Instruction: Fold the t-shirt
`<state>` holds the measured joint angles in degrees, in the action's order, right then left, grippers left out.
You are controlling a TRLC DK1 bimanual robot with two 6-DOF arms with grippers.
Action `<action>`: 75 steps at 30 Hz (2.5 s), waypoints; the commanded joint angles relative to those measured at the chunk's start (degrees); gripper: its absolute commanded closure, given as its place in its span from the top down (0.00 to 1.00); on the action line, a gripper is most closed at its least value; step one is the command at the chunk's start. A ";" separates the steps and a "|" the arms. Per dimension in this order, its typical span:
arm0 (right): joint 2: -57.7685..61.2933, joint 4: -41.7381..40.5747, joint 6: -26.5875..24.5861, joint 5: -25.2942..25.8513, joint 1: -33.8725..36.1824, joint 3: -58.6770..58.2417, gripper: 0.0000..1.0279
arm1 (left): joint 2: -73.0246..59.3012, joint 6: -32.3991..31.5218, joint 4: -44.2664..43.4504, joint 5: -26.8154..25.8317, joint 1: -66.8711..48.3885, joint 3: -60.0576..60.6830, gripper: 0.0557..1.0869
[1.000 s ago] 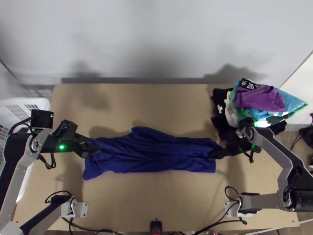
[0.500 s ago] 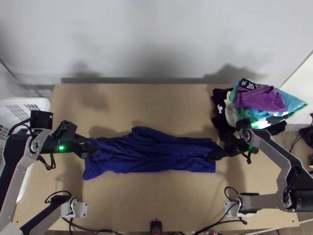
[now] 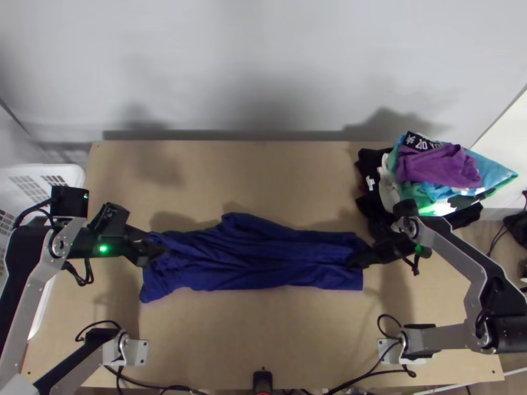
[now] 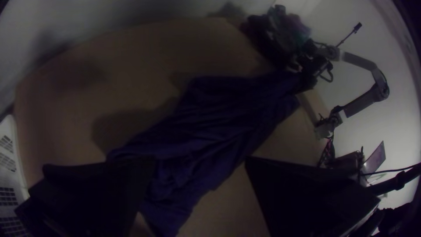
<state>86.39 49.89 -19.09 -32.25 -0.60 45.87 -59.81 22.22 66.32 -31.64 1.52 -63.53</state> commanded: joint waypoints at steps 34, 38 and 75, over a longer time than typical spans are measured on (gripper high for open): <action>-1.84 -7.70 7.31 -5.28 -7.84 3.18 0.03 | 0.57 -0.07 -0.67 1.58 0.50 1.39 0.96; -9.84 -4.54 7.75 -6.33 -8.80 7.22 0.03 | 0.66 0.11 -1.02 1.67 0.50 2.36 0.96; 34.20 -1.99 10.74 -6.51 -57.32 70.41 0.03 | 14.28 1.42 3.11 2.02 18.78 -4.15 0.96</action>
<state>112.12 48.38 -6.94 -38.72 -53.25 107.57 -50.52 23.51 68.99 -29.52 15.14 -68.05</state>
